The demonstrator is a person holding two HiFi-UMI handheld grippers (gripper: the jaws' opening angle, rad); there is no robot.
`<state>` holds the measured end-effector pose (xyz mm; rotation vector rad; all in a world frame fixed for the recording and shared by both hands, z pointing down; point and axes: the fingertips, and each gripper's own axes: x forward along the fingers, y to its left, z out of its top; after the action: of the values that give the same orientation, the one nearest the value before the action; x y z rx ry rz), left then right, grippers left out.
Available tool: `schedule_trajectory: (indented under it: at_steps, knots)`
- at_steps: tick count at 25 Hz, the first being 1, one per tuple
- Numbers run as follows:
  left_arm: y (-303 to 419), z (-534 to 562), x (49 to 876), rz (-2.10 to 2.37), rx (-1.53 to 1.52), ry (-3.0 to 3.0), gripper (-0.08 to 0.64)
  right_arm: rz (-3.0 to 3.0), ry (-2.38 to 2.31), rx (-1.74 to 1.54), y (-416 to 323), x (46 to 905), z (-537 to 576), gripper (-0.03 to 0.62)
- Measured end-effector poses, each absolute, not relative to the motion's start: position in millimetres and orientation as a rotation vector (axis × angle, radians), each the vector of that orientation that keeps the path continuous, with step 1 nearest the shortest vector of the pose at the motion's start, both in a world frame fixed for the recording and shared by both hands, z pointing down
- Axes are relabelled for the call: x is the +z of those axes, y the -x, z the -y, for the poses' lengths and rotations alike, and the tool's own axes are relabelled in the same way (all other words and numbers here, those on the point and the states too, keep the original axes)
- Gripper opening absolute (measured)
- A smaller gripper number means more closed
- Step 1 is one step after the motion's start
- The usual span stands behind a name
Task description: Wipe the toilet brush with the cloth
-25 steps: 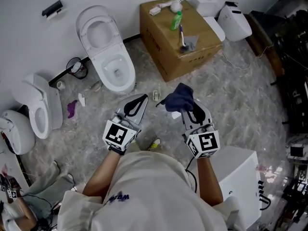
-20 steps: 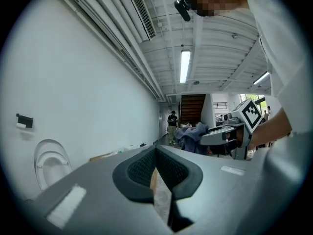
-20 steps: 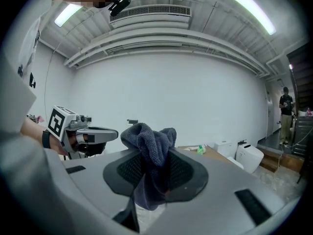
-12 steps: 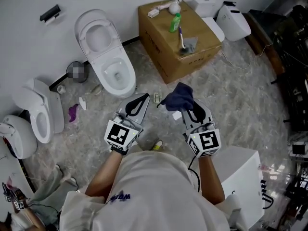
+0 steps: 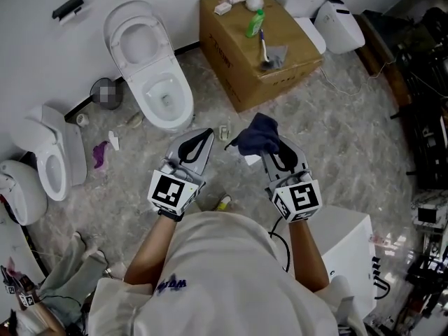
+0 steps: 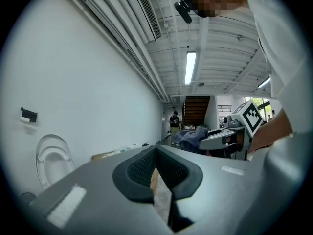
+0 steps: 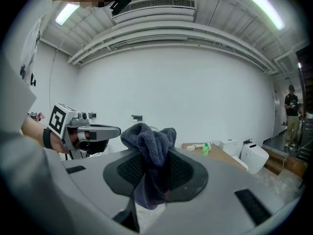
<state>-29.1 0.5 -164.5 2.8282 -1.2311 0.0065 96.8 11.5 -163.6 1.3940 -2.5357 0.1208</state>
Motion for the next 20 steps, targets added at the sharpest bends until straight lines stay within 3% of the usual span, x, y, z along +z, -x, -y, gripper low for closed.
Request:
schedule_trajectory:
  at_steps: [20]
  knots:
    - [36.4,-2.3,-154.5,1.225,0.046,-2.809,-0.002,2.524,-1.385,0.128,-96.6,-158.2,-1.0,0.109]
